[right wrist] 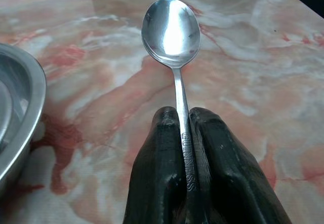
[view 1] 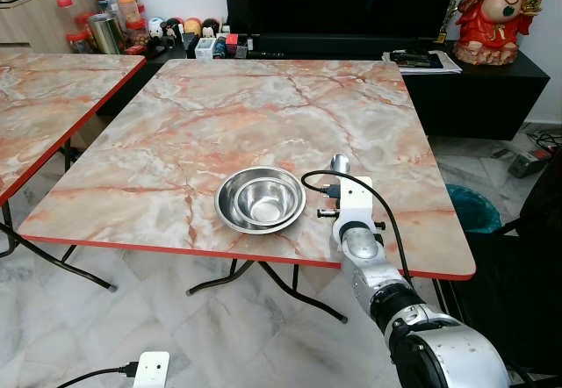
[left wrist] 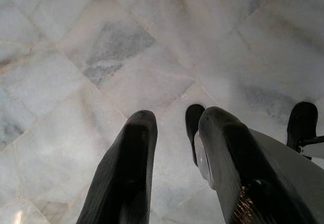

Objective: Setting the table

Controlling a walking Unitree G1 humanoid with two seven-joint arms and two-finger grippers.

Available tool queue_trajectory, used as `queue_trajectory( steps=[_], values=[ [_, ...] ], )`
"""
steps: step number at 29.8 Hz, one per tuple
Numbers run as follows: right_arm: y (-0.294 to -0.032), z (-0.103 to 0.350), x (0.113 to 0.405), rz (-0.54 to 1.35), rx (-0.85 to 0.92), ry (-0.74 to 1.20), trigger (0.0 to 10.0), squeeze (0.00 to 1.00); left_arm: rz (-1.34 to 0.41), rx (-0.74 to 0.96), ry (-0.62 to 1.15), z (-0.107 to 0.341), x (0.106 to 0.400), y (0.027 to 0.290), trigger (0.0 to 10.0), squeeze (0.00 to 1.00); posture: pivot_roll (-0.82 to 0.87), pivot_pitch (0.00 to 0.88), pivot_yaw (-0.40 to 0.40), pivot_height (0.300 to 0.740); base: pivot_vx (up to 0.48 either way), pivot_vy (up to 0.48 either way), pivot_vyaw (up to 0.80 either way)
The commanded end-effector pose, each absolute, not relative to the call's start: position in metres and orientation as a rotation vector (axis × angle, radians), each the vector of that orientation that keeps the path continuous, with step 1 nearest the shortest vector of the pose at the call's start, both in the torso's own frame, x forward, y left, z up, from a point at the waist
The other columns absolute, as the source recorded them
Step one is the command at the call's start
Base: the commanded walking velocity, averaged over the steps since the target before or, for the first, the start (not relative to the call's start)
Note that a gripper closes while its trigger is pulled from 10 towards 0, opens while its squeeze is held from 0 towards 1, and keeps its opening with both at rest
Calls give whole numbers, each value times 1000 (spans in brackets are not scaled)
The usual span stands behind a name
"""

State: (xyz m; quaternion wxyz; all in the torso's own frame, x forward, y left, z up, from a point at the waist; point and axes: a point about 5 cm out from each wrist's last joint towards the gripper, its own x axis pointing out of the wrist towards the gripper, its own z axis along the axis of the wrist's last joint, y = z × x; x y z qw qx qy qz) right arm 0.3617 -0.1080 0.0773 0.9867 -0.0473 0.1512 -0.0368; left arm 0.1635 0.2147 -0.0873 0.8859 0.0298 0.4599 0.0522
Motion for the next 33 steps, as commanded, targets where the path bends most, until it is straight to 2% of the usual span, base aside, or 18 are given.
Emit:
queue_trajectory(
  steps=[1,11,33],
  values=[
    [-109,82,365,-74,-97,309,10000,0,113,74,971,-88,161,219,10000,0,67,0,36,740,0,0,0],
    [-118,78,365,-92,-94,349,10000,0,118,69,987,-90,155,218,10000,0,82,0,21,740,0,0,0],
    [-119,68,360,-53,-145,402,10000,0,124,68,984,-90,157,218,10000,0,87,0,13,740,0,0,0]
  ],
)
